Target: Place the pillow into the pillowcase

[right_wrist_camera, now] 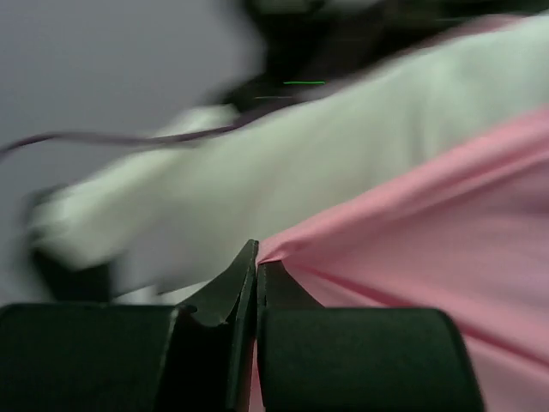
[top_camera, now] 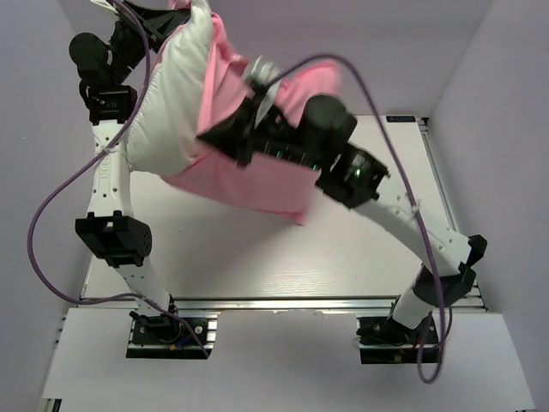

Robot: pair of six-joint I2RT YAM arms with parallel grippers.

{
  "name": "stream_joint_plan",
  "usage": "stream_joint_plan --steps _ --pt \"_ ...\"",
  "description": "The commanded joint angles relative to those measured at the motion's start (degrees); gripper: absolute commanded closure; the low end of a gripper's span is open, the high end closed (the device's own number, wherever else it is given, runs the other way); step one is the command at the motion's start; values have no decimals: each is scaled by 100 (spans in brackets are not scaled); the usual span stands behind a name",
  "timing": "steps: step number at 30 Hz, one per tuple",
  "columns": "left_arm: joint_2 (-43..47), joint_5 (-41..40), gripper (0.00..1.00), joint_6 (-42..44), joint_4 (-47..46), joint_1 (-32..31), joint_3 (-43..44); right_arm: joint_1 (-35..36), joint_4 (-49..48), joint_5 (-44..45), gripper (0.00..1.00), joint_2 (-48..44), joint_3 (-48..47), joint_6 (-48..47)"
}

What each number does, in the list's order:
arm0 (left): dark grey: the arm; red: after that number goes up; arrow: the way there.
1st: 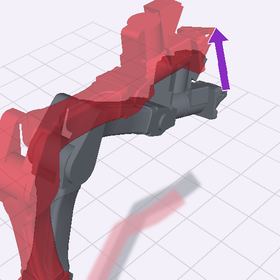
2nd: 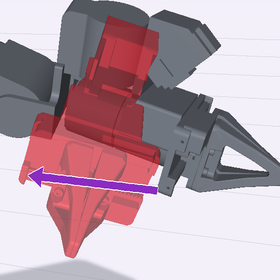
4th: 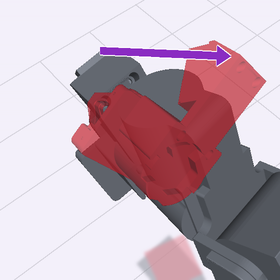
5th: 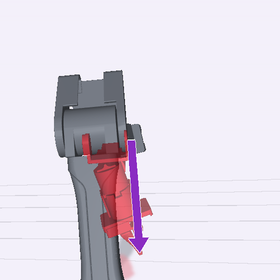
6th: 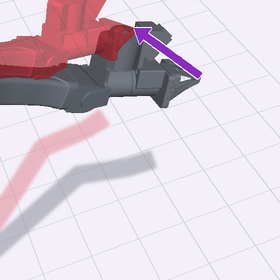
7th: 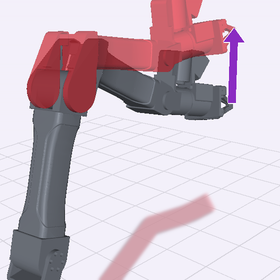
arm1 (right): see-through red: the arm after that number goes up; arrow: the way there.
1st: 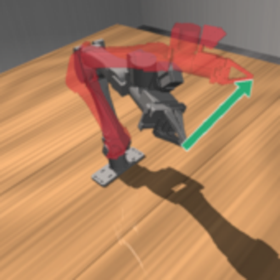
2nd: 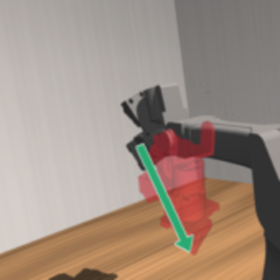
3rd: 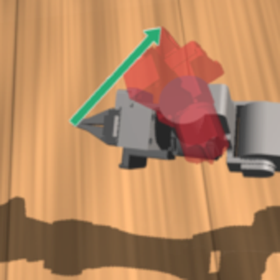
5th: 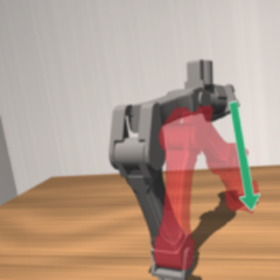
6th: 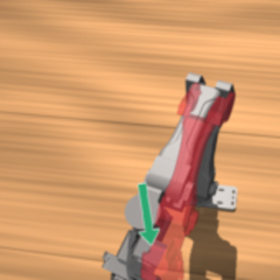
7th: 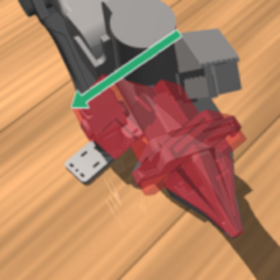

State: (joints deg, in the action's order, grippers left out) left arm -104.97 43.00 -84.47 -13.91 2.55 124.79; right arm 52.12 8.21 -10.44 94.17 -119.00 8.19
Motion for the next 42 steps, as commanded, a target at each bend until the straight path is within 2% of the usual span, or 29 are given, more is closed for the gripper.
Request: stream_joint_plan --steps 1,2,3,4,5,7,8,9,11,14,16,17,19,20,21,22,25,27,28,29,30,31,32,34,37,39,40,41,42 --pt "-41 -292 100 -254 -199 35 370 922 -706 -874 100 -839 -247 -237" --pt "-33 -284 100 -307 -278 53 344 906 -863 -594 100 -856 -133 -491" --pt "2 -275 100 -351 -340 53 309 792 -1082 262 100 -813 -63 -1207" --pt "29 -266 100 -430 -375 70 274 504 -1415 557 100 -699 -62 -1388" --pt "46 -257 100 -448 -393 79 230 -439 -1427 847 100 -507 -514 -1399" --pt "99 -231 100 -518 -419 123 212 -1559 -947 1569 100 511 -1542 -1083" --pt "99 -196 100 -536 -428 149 221 -2600 -839 1832 100 1141 -2496 -1013" --pt "91 -205 100 -562 -437 150 212 -3071 -830 1904 100 1321 -2740 -951" --pt "38 -187 100 -641 -454 150 238 -4098 -1004 2054 100 1402 -2395 -907" --pt "-76 -187 100 -747 -490 150 265 -4595 -1005 1775 100 982 -1927 -485" --pt "-199 -196 100 -834 -516 150 309 -4553 -1110 1240 100 420 -1470 110" --pt "-252 -205 100 -869 -542 150 344 -4396 -1259 584 100 226 -1277 331" --pt "-366 -187 100 -966 -534 150 537 -3818 -1532 -17 100 -292 -985 569" --pt "-453 -187 100 -993 -499 150 616 -2944 -1541 -551 100 -433 -933 753" --pt "-480 -178 100 -1045 -490 150 703 -2492 -1620 -930 100 -687 -758 885" --pt "-498 -178 100 -1072 -490 150 713 -1495 -1621 -1143 100 -803 -643 1008" --pt "-463 -126 100 -1125 -490 150 678 -242 -1315 -1628 100 -848 -650 1203" --pt "-358 -99 100 -1133 -498 150 591 -167 -1216 -702 100 -716 -730 276" --pt "-305 -90 100 -1133 -507 150 538 -263 -1495 -70 100 -646 -686 -277" --pt "-209 -90 100 -1133 -533 158 416 -542 -1724 1041 100 -341 -703 -1039" --pt "-182 -82 100 -1142 -560 158 371 -954 -1874 1409 100 -120 -834 -1056" --pt "-147 -55 100 -1142 -569 167 327 -1915 -1745 1587 100 178 -1523 -960" --pt "-138 -47 100 -1142 -577 176 274 -2316 -1570 1971 100 816 -1956 -916" --pt "-120 -29 100 -1151 -578 176 239 -3167 -1149 2142 100 1260 -2599 -924" --pt "-208 -29 100 -1169 -560 167 265 -3690 -1093 1775 100 965 -2113 -250" --pt "-269 -38 100 -1169 -551 176 317 -3578 -1321 346 100 227 -1085 286" --pt "-357 -38 100 -1177 -516 167 335 -2933 -1383 -355 100 7 -847 472" --pt "-401 -29 100 -1186 -507 159 370 -2379 -1183 -502 100 -291 -696 334" --pt "-445 -20 100 -1204 -499 150 457 -1268 -1094 -625 100 -398 -677 63"
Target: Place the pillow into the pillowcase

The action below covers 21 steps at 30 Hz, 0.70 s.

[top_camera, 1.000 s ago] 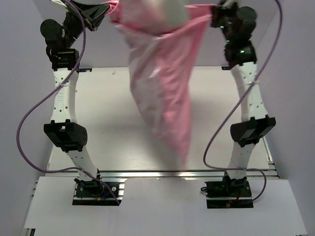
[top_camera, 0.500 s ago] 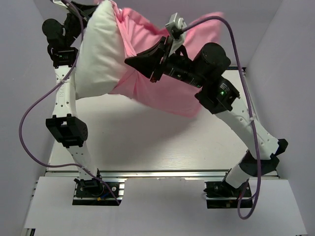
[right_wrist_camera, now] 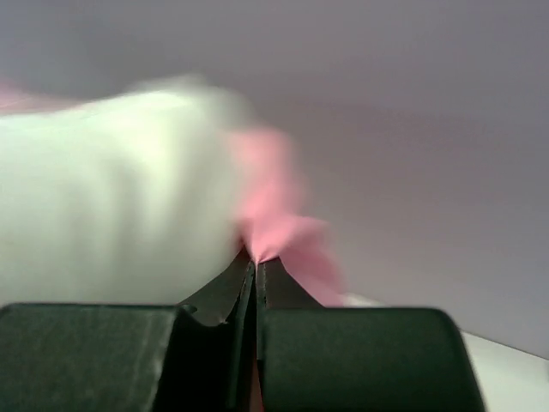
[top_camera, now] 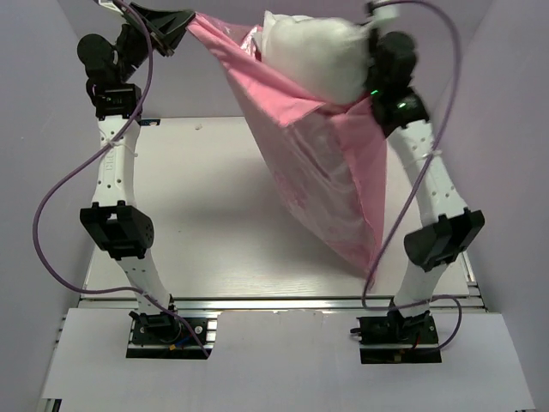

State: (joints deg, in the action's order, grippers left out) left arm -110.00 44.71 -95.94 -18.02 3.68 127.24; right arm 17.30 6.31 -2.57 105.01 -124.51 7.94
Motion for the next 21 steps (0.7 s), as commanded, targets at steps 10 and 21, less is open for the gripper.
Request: stream_joint_plan --steps 10,21 --pt "154 -68 100 -364 -316 36 240 2906 -2036 604 100 -854 -697 -2534" --pt "-38 -85 100 -390 -141 45 353 526 -727 -870 100 -936 -368 -55"
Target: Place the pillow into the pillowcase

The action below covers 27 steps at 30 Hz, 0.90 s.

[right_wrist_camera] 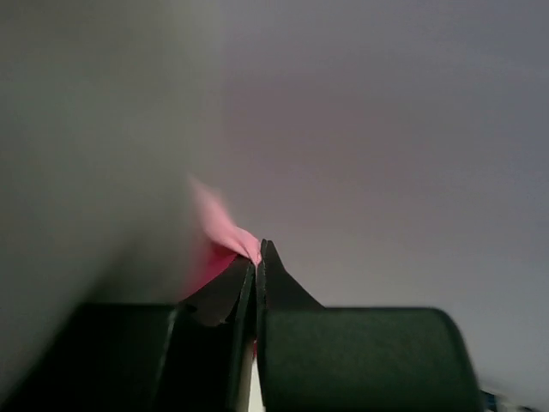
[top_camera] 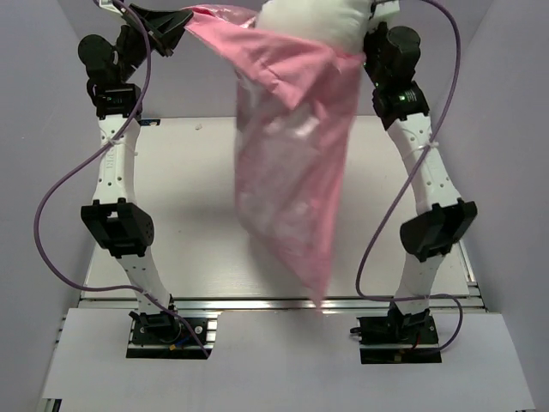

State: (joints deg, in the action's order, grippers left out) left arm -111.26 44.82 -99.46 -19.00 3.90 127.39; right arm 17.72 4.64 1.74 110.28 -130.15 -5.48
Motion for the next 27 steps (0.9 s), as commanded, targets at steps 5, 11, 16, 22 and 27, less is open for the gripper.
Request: stream_joint_plan --steps 5,11,16,22,27 --pt "-97 -96 100 -65 64 23 515 4169 -1341 -3084 100 -3617 2984 549" --pt "43 -70 100 -65 37 49 278 4208 -1675 -972 100 -3067 2741 -1577" --pt "184 -61 100 -109 -16 190 189 1467 -774 1557 100 183 -2173 -755" --pt "96 -87 100 -135 -51 225 137 452 -1364 -2396 100 -1943 1930 117" --pt "52 -70 100 -135 -68 225 31 2034 -2434 -2882 100 -3593 4262 -1211"
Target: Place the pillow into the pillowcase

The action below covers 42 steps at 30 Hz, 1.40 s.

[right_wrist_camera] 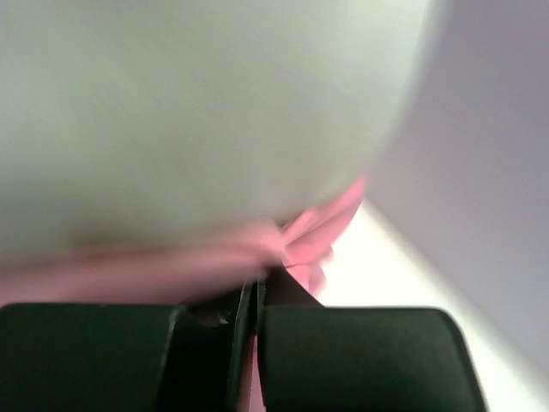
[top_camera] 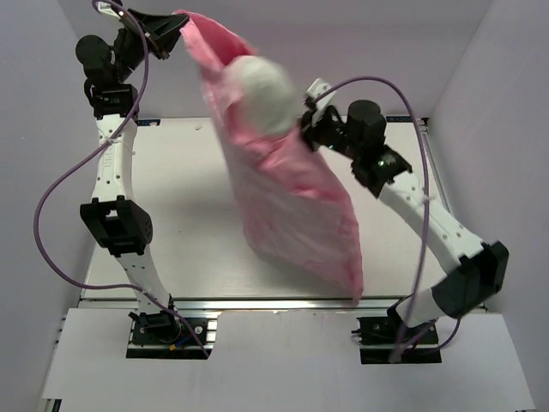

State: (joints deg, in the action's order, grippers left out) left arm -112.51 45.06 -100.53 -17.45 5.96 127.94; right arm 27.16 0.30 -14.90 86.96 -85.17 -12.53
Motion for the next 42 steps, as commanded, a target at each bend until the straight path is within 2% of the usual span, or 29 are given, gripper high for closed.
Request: stream_joint_plan --steps 1,3,6,8,12,15,19,21,24,25,28,29,32,35,39,40,41,42 --pt "177 -59 100 -28 -232 28 -32 1099 -1685 -930 100 -1130 -664 -461" --pt "229 -23 100 -28 -250 20 -102 1020 -1472 33 100 -622 -1062 -539" --pt "361 38 100 -19 -373 20 -444 581 -1120 723 100 -110 -1861 -303" --pt "528 38 100 -19 -486 20 -751 352 -1381 970 100 22 -2126 -241" --pt "607 21 100 -28 -566 28 -832 18 -2084 1269 100 198 -2679 -249" --pt "537 38 100 -37 -557 20 -701 -167 -1911 1182 100 515 -3504 -179" --pt "572 56 100 -98 -654 20 -718 -228 -2278 980 100 410 -3340 -197" --pt "616 82 100 -98 -707 20 -761 -228 -2122 822 100 445 -3480 -83" --pt "939 170 100 -107 -952 28 -1313 -228 -1744 453 100 235 -3079 -21" --pt "1089 170 100 -98 -1049 20 -1898 -228 -1691 365 100 130 -2380 -12" --pt "1624 187 100 -89 -1383 20 -2807 -228 -1550 102 100 -433 -1217 23" --pt "1731 196 100 -89 -1505 20 -3297 -228 -1524 -12 100 -686 -526 23" --pt "2013 301 100 -54 -1630 -24 -3819 -228 -1165 -232 100 -812 7 137" --pt "2189 328 100 25 -1647 -129 -4250 -228 -628 -478 100 -672 -26 356" --pt "2391 319 100 113 -1586 -218 -4628 -228 -180 -672 81 -382 -560 699" --pt "2418 319 100 165 -1507 -226 -4638 -228 -92 -707 66 -320 -719 752" --pt "2487 319 100 200 -1437 -226 -4646 -228 -39 -847 58 -181 -877 883" --pt "2532 285 100 270 -1384 -226 -4655 -228 249 -901 46 -118 -1227 937"
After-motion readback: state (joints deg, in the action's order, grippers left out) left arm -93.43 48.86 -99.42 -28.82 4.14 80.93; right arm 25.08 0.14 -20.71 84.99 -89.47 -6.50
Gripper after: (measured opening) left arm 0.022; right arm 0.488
